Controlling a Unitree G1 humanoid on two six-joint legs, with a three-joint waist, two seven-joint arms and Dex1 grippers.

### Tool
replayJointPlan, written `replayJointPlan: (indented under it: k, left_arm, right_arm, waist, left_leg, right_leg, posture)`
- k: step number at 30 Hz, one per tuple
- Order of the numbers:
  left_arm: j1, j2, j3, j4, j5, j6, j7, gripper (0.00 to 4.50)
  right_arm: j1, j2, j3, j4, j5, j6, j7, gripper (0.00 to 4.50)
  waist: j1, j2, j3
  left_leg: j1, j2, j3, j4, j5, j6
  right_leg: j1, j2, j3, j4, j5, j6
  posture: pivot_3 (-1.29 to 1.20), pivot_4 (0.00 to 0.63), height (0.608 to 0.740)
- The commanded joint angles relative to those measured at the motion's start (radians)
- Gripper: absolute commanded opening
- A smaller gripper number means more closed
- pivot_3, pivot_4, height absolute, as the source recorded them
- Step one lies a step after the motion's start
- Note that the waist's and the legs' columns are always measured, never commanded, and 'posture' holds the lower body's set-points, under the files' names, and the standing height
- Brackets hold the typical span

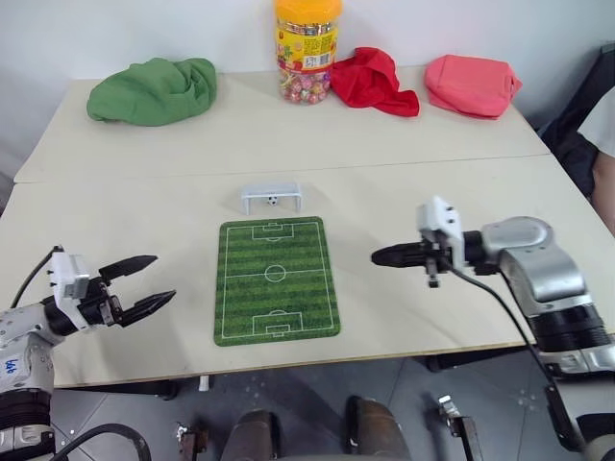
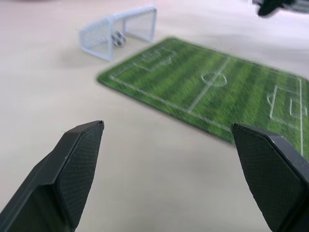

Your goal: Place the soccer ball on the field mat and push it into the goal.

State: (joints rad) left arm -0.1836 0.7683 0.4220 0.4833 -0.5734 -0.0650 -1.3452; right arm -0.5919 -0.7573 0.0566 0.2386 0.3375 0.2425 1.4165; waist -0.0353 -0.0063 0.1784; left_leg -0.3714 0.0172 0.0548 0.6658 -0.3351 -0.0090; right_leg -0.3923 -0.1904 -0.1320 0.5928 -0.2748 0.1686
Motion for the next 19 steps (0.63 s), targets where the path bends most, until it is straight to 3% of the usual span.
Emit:
replayJointPlan:
  k: [1, 10, 19]
  left_arm:
    - [0.026, 0.054, 0.071, 0.016, -0.015, -0.018, -0.018, 4.50]
    - [0.034, 0.129, 0.167, 0.187, -0.003, -0.087, -0.034, 4.50]
    - [0.004, 0.119, 0.170, 0.234, -0.006, -0.127, -0.061, 4.50]
  right_arm:
    - [-0.005, -0.042, -0.084, 0.199, 0.008, -0.204, 0.094, 1.34]
    - [-0.115, -0.059, -0.141, 0.572, -0.026, -0.451, 0.119, 4.43]
    - [-0.140, -0.060, -0.165, 0.657, -0.037, -0.498, 0.081, 4.48]
  waist:
    - [0.001, 0.000, 0.000]
    - [-0.007, 0.000, 0.001]
    - [-0.005, 0.000, 0.001]
  left_leg:
    - [0.000, 0.000, 0.000, 0.000, 0.000, 0.000]
    - [0.001, 0.001, 0.001, 0.001, 0.000, 0.000]
    - [0.001, 0.001, 0.001, 0.001, 0.000, 0.000]
  right_leg:
    - [0.000, 0.000, 0.000, 0.000, 0.000, 0.000]
    - [0.001, 0.000, 0.001, 0.000, 0.000, 0.000]
    - [0.001, 0.000, 0.000, 0.001, 0.000, 0.000]
  posture:
    - [0.00, 0.150, 0.740]
    - [0.00, 0.150, 0.740]
    - [0.00, 0.150, 0.740]
